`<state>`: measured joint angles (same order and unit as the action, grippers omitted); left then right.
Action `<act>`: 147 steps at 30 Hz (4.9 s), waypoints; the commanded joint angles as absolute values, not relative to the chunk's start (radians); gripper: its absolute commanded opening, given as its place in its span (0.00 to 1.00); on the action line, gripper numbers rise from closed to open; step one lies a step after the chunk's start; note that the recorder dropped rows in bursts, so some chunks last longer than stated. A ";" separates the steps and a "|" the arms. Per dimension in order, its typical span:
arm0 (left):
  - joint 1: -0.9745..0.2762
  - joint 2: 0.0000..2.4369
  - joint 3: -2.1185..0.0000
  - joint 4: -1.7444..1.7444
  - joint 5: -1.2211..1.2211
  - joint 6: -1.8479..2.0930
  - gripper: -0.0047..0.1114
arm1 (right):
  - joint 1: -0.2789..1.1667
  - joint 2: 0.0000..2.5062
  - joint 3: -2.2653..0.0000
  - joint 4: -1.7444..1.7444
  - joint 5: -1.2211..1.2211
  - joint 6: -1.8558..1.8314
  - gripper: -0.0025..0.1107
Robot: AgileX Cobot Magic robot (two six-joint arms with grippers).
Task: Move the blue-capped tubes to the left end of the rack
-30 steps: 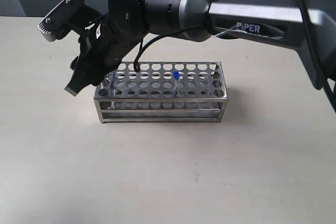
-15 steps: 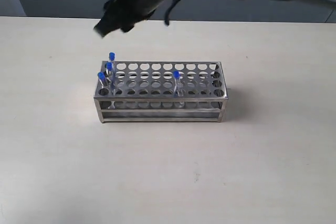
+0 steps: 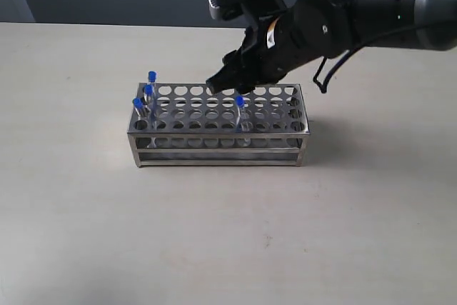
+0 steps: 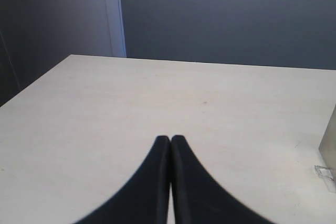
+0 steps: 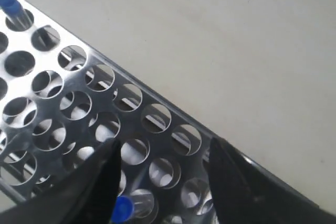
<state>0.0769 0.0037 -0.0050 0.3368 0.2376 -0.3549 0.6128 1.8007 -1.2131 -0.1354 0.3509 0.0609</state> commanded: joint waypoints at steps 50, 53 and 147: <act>0.068 0.000 -0.002 0.333 0.240 -0.357 0.04 | 0.666 1.696 -1.137 -0.077 0.118 0.052 0.01; 0.068 0.000 -0.002 0.333 0.240 -0.357 0.04 | 0.727 1.726 -1.166 -0.083 0.115 0.052 0.02; 0.068 0.000 -0.002 0.332 0.236 -0.357 0.04 | 0.241 0.218 -0.148 0.029 0.196 0.134 0.02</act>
